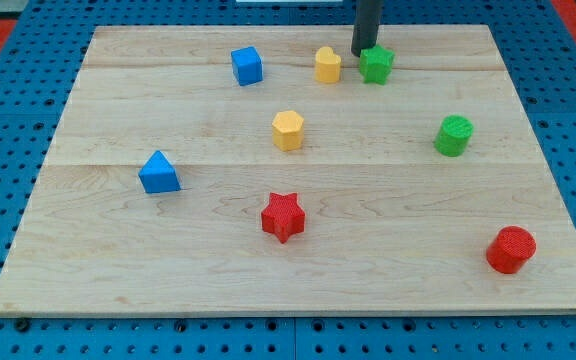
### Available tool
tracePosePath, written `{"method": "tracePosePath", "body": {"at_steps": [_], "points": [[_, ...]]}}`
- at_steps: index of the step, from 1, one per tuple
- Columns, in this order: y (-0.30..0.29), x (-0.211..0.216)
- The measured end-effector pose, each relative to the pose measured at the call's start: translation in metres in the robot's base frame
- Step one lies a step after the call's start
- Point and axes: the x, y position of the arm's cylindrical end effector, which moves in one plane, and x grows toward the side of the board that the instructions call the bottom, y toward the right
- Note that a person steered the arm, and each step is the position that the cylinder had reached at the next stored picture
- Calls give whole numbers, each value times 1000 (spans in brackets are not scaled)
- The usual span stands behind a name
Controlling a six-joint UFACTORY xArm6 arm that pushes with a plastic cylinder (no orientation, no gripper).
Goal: Place the green circle close to the red circle
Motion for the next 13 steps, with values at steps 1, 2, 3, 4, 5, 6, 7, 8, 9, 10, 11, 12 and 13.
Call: {"method": "tracePosePath", "body": {"at_steps": [1,2,3,4,5,6,7,8,9,10,11,12,13], "points": [[16,-6],[53,-12],[122,-6],[115,33],[151,86],[131,116],[99,148],[74,140],[33,142],[74,177],[79,182],[54,163],[18,184]]}}
